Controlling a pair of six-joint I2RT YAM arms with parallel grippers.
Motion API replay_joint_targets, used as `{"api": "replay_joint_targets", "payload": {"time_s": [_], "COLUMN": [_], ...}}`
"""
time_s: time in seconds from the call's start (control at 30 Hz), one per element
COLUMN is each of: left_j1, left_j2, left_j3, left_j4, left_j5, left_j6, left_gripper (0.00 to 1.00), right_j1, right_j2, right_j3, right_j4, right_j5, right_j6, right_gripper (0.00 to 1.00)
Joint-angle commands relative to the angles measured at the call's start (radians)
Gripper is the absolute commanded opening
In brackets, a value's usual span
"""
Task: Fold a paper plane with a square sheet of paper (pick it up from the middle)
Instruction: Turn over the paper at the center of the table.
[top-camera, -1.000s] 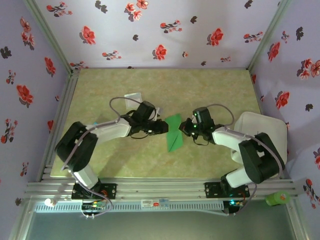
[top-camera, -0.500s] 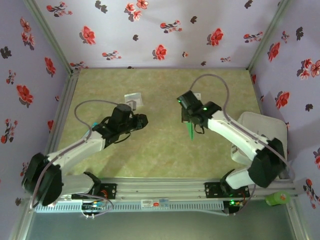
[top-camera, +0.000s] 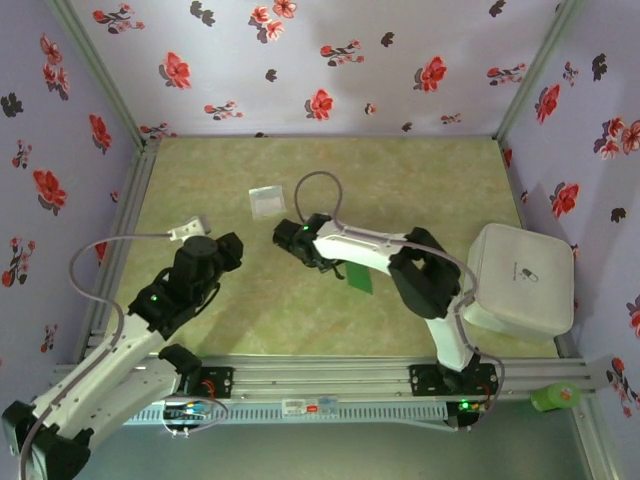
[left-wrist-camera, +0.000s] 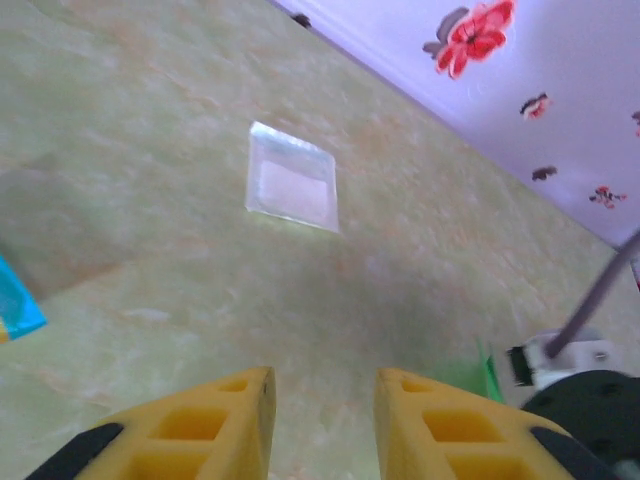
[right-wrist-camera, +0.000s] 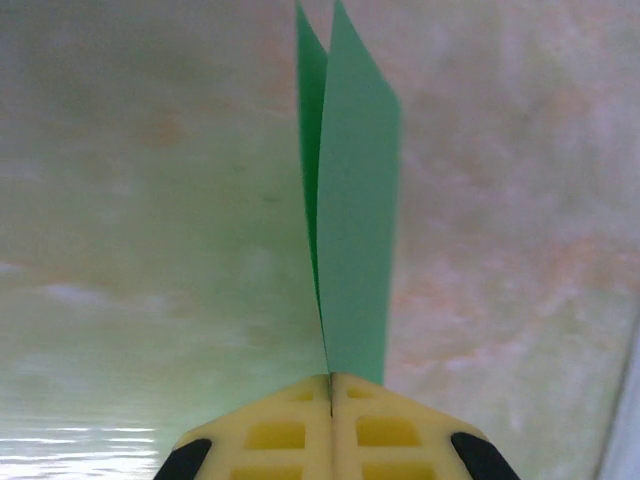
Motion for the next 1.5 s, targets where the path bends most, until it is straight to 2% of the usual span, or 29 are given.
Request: {"api": "replay_joint_targets", "payload": {"time_s": [0.0, 0.17, 0.2, 0.23, 0.3, 0.43, 0.53, 0.67, 0.8, 1.0, 1.2, 1.47], "left_j1": [0.012, 0.013, 0.013, 0.013, 0.013, 0.013, 0.018, 0.019, 0.016, 0.015, 0.013, 0.013], "left_j2": [-0.032, -0.021, -0.014, -0.008, 0.015, 0.079, 0.157, 0.326, 0.524, 0.698, 0.794, 0.852], "left_j3": [-0.024, -0.021, -0.019, -0.021, -0.018, -0.01, -0.006, 0.015, 0.085, 0.146, 0.179, 0.16], "left_j4": [-0.073, -0.074, -0.071, -0.063, -0.05, -0.001, 0.067, 0.206, 0.258, 0.302, 0.321, 0.367], "left_j5": [-0.081, -0.068, -0.058, -0.049, -0.025, 0.061, 0.169, 0.391, 0.559, 0.674, 0.739, 0.773], "left_j6": [-0.006, -0.008, -0.004, 0.002, 0.008, 0.033, 0.05, 0.04, 0.024, 0.009, -0.013, -0.05], "left_gripper": [0.34, 0.34, 0.34, 0.34, 0.35, 0.32, 0.31, 0.29, 0.27, 0.31, 0.34, 0.35], "right_j1": [0.021, 0.022, 0.018, 0.014, -0.001, -0.087, -0.187, -0.342, -0.468, -0.481, -0.479, -0.471], "right_j2": [0.054, 0.054, 0.04, 0.021, -0.071, -0.253, -0.395, -0.568, -0.636, -0.63, -0.568, -0.499], "right_j3": [0.081, 0.087, 0.078, 0.066, -0.02, -0.24, -0.441, -0.758, -0.922, -0.964, -0.953, -0.93], "right_j4": [0.004, 0.137, 0.169, 0.199, 0.314, 0.544, 0.705, 1.036, 1.128, 1.118, 1.156, 1.164], "right_j5": [-0.118, -0.33, -0.373, -0.413, -0.496, -0.641, -0.746, -0.947, -1.031, -1.084, -1.126, -1.157], "right_j6": [0.049, 0.036, 0.025, 0.021, 0.025, 0.078, 0.113, 0.223, 0.298, 0.296, 0.31, 0.311], "right_gripper": [0.04, 0.14, 0.18, 0.27, 0.41, 0.47, 0.44, 0.39, 0.26, 0.11, 0.06, 0.05]}}
